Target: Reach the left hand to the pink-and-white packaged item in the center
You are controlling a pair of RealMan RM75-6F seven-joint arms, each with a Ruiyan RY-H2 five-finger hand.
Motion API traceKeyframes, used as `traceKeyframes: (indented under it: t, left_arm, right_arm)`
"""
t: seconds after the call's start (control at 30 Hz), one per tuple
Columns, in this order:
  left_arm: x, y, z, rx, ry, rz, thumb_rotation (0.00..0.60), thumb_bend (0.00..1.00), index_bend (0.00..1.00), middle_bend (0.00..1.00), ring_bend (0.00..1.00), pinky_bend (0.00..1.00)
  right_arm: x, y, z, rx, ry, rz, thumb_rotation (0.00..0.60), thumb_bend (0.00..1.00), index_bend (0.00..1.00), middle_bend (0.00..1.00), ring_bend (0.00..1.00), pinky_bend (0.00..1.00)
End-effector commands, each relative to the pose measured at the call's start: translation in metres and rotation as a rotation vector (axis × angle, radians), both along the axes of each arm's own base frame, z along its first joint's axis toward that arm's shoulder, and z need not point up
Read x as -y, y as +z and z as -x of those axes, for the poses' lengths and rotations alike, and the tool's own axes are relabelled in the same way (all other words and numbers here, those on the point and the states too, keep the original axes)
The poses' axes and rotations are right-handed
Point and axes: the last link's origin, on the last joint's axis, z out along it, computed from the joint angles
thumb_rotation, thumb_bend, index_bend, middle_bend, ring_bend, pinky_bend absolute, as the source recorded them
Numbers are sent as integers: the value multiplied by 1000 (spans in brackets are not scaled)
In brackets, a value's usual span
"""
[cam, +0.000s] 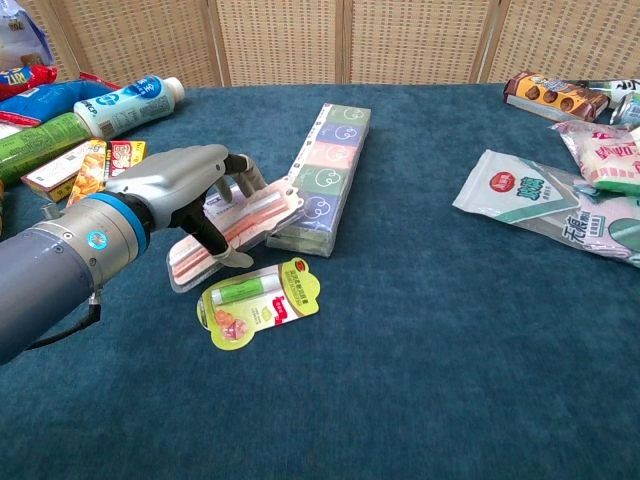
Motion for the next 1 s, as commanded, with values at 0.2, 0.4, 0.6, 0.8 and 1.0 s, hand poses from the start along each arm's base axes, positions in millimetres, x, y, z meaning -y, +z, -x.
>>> traceKeyframes:
  t: [0.2, 0.4, 0.6, 0.8, 1.0]
  left_arm:
    - [0, 9, -1, 26, -24, -58, 600, 0, 646, 771, 797, 827]
    - [-6, 38, -3, 54, -43, -132, 600, 0, 646, 772, 798, 826]
    - [-9, 71, -5, 64, -59, -193, 600, 0, 646, 772, 798, 826]
    - [-14, 106, -12, 51, -83, -264, 600, 0, 646, 772, 798, 826]
    - [-17, 138, -20, 53, -99, -326, 600, 0, 646, 772, 798, 827]
  right_arm:
    - [0, -1, 0, -2, -1, -4, 600, 0, 0, 0, 0, 0]
    - [0, -2, -1, -5, 0, -8, 600, 0, 0, 0, 0, 0]
    - [-1, -4, -2, -8, 1, -11, 600, 0, 0, 0, 0, 0]
    - [-1, -4, -2, -9, 1, -11, 600, 0, 0, 0, 0, 0]
    - [-1, -5, -2, -13, 1, -17, 600, 0, 0, 0, 0, 0]
